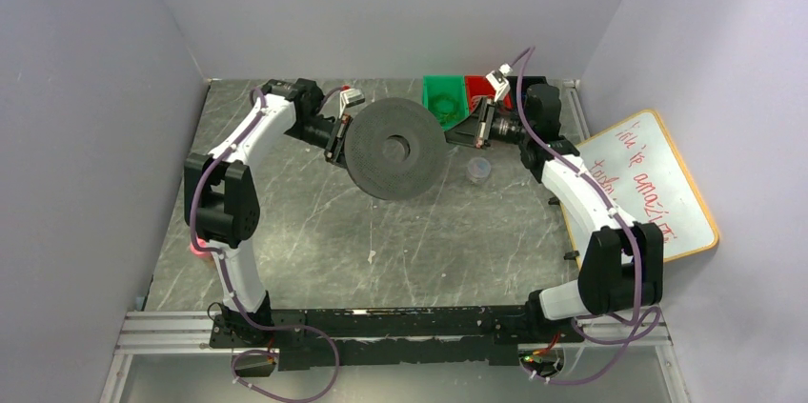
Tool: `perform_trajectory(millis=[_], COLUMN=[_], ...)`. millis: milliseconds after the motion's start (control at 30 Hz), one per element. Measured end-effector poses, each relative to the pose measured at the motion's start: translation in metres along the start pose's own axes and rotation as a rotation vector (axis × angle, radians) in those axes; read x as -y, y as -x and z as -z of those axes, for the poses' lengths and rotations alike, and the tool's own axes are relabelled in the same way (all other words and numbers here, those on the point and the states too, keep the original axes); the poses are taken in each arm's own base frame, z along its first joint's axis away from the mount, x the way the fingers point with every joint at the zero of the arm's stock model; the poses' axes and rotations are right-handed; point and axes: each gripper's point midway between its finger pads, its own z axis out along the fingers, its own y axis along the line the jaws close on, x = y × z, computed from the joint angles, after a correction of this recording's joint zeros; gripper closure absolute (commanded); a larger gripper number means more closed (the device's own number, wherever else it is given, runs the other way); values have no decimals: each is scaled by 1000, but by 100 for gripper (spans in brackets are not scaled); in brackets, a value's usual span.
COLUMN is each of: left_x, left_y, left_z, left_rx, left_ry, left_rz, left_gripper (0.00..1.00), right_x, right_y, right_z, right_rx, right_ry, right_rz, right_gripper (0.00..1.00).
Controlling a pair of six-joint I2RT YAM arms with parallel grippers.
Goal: Wrap the cables
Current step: Wrap the cable around the cable reel.
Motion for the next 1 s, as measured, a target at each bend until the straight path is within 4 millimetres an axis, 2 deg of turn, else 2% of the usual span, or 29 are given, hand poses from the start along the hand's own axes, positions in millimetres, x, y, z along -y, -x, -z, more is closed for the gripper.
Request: perform_trajectory(millis=[233,433,533,767,1000], left_x=[1,3,6,-2,2], left_y=[-3,-3,4,19,27], left_z=[-4,-3,6,38,43], left_rx=[-17,-20,2,96,126], left_ry=[1,3,14,65,106], left_rz=[-3,-9,-32,-44,-68], left_gripper=[98,98,98,98,98], right_x=[14,20,15,-11,-8], right_y=[5,9,12,16,13], right_z=[-2,5,11,27,26], right_rx=[60,59,49,85,62], right_ry=[-50,-79,-105,-109,-94], right_rz=[-45,3,68,214,218], right_gripper=[100,100,100,100,100])
